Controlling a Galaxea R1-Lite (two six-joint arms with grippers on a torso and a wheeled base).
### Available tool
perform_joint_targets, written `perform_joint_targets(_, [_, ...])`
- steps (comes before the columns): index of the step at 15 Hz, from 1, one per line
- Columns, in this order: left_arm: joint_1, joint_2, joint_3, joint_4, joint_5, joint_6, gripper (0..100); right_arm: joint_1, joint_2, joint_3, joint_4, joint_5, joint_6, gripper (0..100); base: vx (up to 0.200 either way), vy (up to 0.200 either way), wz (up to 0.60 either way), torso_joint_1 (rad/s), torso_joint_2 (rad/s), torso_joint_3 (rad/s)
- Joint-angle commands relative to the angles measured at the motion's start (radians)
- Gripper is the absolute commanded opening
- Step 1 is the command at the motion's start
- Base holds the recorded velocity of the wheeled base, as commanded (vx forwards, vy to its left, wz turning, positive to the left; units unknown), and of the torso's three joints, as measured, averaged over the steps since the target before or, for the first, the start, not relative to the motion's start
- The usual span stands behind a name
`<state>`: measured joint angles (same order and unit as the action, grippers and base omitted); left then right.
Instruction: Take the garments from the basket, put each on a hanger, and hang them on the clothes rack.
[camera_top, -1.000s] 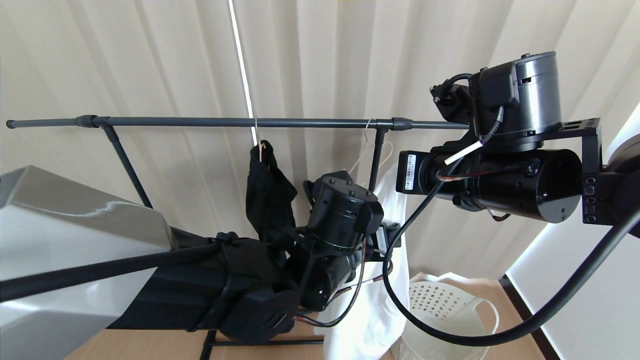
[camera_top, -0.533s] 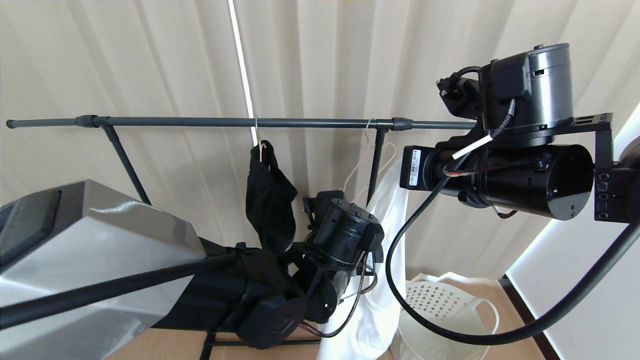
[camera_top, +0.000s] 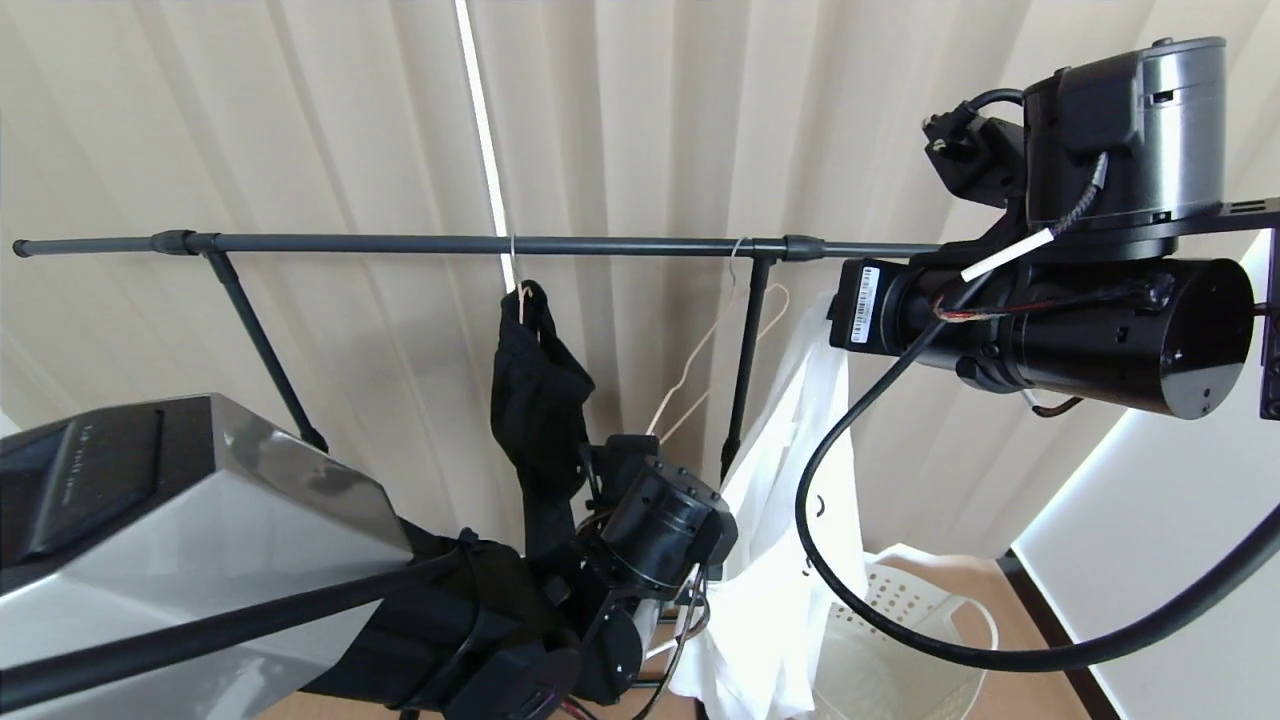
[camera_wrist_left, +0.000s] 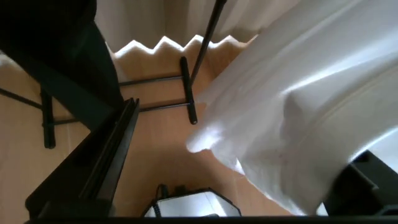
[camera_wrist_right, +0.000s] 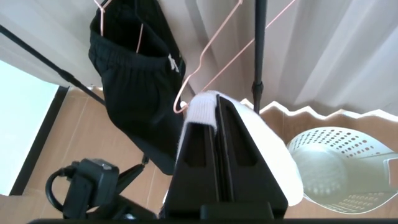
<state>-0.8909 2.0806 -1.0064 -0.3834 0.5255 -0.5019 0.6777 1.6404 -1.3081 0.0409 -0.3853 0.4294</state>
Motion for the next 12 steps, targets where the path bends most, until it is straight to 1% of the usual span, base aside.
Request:
perform_joint_targets(1, [-0.002, -0.03, 0.045, -0.002, 0.004, -0.001, 100, -0.015, -0.005, -0.005, 0.001, 0.0, 0.0, 0, 0.0, 0.0, 0.0, 0.0, 0.0, 0.0])
perform_joint_targets(2, [-0.003, -0.053, 0.065, -0.003, 0.004, -0.001, 0, -0.026, -0.005, -0.007, 0.001, 0.0, 0.0, 0, 0.0, 0.0, 0.0, 0.0, 0.0, 0.0])
perform_joint_targets(4, [-0.003, -0.1, 0.077, -0.003, 0.004, 0.0, 0, -0.035, -0.005, -0.005, 0.002, -0.004, -0.001, 0, 0.0, 0.0, 0.0, 0.0, 0.0, 0.0])
perform_joint_targets(5, [0.0, -0.14, 0.08, 0.0, 0.004, 0.002, 0, -0.047, -0.005, -0.002, 0.007, -0.018, -0.004, 0, 0.0, 0.0, 0.0, 0.0, 0.0, 0.0])
perform_joint_targets(6, [0.027, -0.211, 0.08, 0.003, 0.004, 0.022, 0, -0.059, -0.016, 0.004, 0.011, -0.038, -0.031, 0, 0.0, 0.0, 0.0, 0.0, 0.0, 0.0])
perform_joint_targets(7, [0.044, -0.238, 0.08, 0.003, 0.004, 0.042, 0, -0.063, -0.027, 0.015, 0.014, -0.038, -0.055, 0, 0.0, 0.0, 0.0, 0.0, 0.0, 0.0])
perform_joint_targets(9, [0.104, -0.327, 0.066, 0.003, 0.001, 0.112, 0, -0.059, -0.087, 0.092, 0.042, -0.037, -0.184, 0, 0.0, 0.0, 0.0, 0.0, 0.0, 0.0])
perform_joint_targets(10, [0.116, -0.338, 0.063, 0.005, -0.006, 0.126, 0, -0.053, -0.1, 0.105, 0.08, -0.037, -0.216, 0, 0.0, 0.0, 0.0, 0.0, 0.0, 0.0])
perform_joint_targets(11, [0.133, -0.349, 0.063, 0.011, -0.015, 0.132, 0, -0.03, -0.117, 0.107, 0.159, -0.032, -0.241, 0, 0.0, 0.0, 0.0, 0.0, 0.0, 0.0])
perform_joint_targets(12, [0.162, -0.353, 0.063, 0.014, -0.062, 0.132, 0, 0.013, -0.129, 0.093, 0.235, -0.027, -0.238, 0, 0.0, 0.0, 0.0, 0.0, 0.0, 0.0])
